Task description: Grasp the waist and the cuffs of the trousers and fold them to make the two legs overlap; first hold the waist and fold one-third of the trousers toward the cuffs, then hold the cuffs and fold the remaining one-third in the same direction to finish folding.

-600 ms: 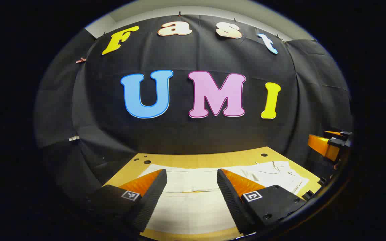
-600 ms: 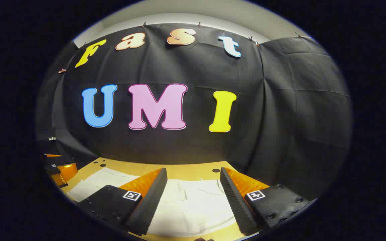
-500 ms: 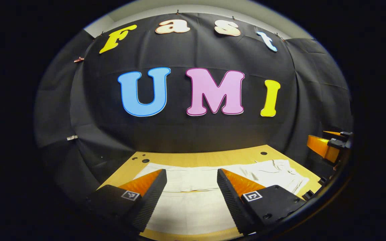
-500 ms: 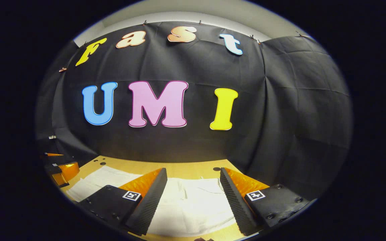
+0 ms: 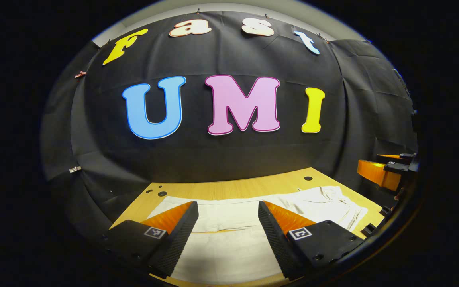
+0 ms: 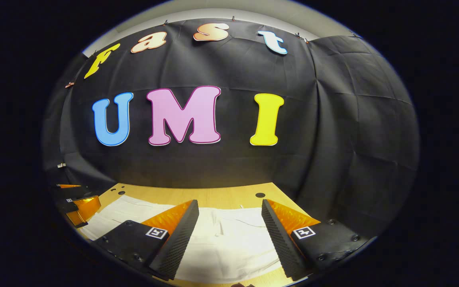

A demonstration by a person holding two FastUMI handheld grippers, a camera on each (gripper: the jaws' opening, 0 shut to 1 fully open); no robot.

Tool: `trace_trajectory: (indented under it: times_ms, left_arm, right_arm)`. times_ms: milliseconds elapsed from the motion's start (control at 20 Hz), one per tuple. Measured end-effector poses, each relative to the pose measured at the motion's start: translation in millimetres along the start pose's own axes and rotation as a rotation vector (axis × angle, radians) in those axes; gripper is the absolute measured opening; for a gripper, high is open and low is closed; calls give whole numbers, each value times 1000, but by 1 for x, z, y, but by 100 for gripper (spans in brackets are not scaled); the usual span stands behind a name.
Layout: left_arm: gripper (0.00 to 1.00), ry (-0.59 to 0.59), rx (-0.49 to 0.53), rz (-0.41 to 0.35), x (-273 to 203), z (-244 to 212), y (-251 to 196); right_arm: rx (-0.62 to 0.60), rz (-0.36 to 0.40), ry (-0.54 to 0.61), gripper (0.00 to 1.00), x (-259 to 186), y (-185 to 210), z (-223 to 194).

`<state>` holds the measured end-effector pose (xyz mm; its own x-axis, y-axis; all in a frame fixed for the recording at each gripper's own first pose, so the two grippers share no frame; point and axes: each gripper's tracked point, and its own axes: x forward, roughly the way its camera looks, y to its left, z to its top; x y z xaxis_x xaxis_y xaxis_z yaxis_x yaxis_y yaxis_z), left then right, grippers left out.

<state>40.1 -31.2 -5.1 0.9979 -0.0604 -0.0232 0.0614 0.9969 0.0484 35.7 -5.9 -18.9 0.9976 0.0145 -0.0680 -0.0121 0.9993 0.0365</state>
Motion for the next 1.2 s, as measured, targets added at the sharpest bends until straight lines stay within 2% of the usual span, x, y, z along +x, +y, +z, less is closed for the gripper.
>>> trace_trajectory:
  times_ms: [500, 700, 850, 900, 950, 1200]
  left_arm:
    - [96, -6, -11, 44, 5, -2, 12]
    - [95, -6, 2, 81, 3, -6, 24]
    - [96, 4, 7, 92, 3, -9, 28]
    - [92, 5, 9, 96, 2, -11, 28]
    - [95, 6, 9, 107, 1, -10, 31]
    - [96, 26, -14, 145, 0, -17, 35]
  right_arm:
    - [5, 35, 19, 98, 14, 9, -5]
    - [-69, 40, -13, 98, 20, 9, -4]
    - [-75, 56, -9, 97, 23, 8, -7]
    - [-81, 57, -6, 97, 25, 5, -8]
    - [-94, 55, -6, 97, 26, 1, -8]
    - [-213, 101, 30, 98, 39, -21, -19]
